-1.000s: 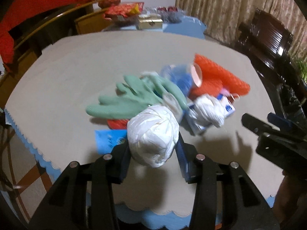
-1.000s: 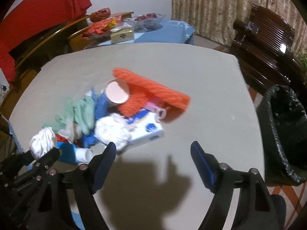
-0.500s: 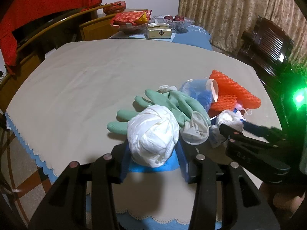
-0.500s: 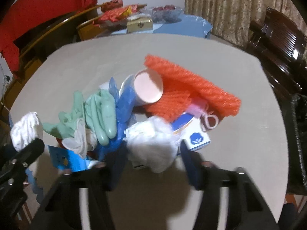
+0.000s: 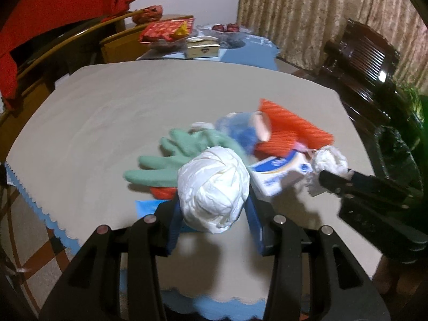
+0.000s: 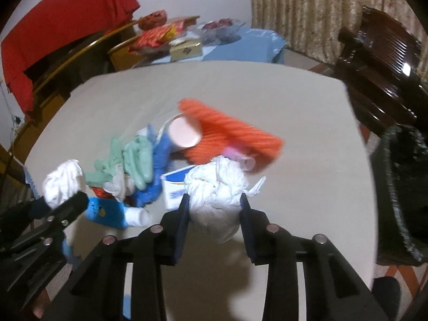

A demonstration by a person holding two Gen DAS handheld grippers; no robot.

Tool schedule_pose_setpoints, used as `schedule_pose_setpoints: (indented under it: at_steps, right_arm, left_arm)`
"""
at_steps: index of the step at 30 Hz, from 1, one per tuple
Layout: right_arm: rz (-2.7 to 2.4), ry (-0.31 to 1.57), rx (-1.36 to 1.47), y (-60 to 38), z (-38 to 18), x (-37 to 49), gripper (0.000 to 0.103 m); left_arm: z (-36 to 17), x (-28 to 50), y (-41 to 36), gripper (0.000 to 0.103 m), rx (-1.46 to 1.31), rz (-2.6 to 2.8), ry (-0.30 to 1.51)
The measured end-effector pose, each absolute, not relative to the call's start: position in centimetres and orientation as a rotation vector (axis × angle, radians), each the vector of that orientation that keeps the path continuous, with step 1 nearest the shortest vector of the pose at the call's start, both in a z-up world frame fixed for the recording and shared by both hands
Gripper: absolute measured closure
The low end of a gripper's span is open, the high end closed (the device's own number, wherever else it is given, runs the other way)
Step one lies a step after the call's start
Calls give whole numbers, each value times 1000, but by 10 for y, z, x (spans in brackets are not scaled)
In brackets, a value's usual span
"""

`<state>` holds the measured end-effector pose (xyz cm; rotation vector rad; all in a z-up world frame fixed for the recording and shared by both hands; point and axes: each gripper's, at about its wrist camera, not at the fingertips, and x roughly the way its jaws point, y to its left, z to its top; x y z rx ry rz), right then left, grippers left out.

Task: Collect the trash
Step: 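Grasp a white tissue ball with the right tool while the left tool holds its bag ball, then carry both white balls over the black bin and open both tools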

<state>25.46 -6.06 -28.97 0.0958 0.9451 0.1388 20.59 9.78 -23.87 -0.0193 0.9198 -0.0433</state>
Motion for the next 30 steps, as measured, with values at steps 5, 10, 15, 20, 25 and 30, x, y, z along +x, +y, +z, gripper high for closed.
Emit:
schedule_pose_setpoints:
  at_steps: [5, 10, 15, 20, 25, 30]
  right_arm:
    - [59, 912, 121, -124, -266, 233, 67]
    - [-30, 887, 154, -190, -250, 216, 67]
    - [-119, 863, 177, -251, -243, 204, 67]
    - [-201, 832, 205, -310, -240, 197, 67]
    - [-254, 813, 222, -356, -243, 191, 67]
    - [-285, 837, 223, -394, -263, 195, 67]
  left_arm:
    - [-228, 199, 53, 61, -20, -73, 908]
    - [-214, 192, -5, 61, -2, -113, 874]
    - [-208, 192, -75, 61, 16, -183, 859]
    - [-204, 199, -144, 61, 57, -284, 837]
    - [-202, 209, -205, 61, 86, -365, 812]
    - [-213, 220, -250, 61, 98, -397, 824]
